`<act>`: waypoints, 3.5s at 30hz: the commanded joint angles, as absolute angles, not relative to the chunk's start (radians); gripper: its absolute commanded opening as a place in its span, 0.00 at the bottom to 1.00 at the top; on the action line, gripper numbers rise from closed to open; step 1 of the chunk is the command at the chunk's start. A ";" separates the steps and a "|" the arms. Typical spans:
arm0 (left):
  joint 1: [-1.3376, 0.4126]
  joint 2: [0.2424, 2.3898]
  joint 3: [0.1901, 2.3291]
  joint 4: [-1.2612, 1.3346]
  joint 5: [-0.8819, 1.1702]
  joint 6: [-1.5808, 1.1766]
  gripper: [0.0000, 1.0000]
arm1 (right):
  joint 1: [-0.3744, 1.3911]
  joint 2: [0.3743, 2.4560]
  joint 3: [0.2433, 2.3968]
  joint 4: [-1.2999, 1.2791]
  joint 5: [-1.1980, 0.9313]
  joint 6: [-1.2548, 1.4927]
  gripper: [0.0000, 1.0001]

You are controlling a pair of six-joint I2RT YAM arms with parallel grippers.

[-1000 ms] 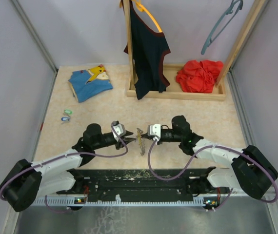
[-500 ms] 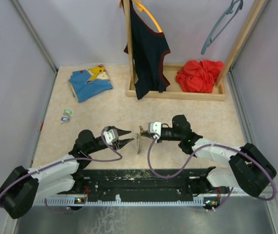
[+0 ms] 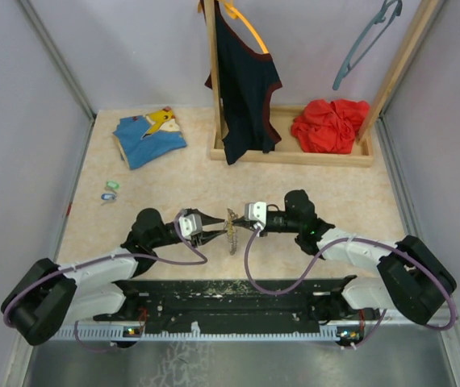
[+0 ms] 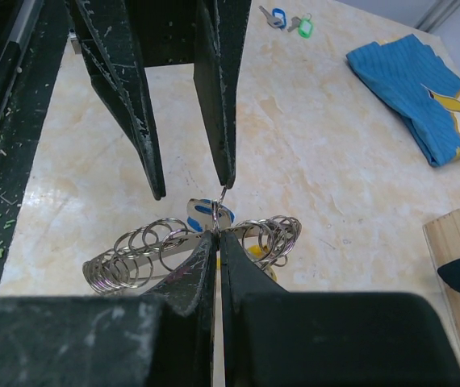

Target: Put the keys on the keyring

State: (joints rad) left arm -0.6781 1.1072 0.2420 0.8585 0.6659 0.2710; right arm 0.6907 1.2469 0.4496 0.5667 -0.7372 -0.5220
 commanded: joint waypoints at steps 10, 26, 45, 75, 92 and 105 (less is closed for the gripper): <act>-0.676 1.186 0.274 0.916 0.739 0.279 0.37 | 0.682 1.241 0.449 0.673 -0.791 -0.498 0.00; -0.675 1.231 0.253 1.042 0.754 0.221 0.34 | 0.675 1.253 0.438 0.719 -0.810 -0.462 0.00; -0.675 1.149 0.320 0.767 0.752 0.316 0.00 | 0.672 1.255 0.456 0.634 -0.779 -0.473 0.00; -0.675 1.174 0.378 0.617 0.705 0.328 0.27 | 0.671 1.272 0.470 0.661 -0.788 -0.436 0.00; -0.672 1.196 0.389 0.641 0.752 0.315 0.01 | 0.671 1.284 0.477 0.652 -0.817 -0.434 0.00; -0.675 1.174 0.517 0.335 0.722 0.416 0.00 | 0.670 1.206 0.565 0.316 -0.717 -0.567 0.22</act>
State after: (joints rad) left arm -0.6724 1.1912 0.4511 0.4419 0.7200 0.3714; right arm 0.6773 1.2587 0.4889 0.4179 -0.7471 -0.4995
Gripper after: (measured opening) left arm 0.006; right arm 0.201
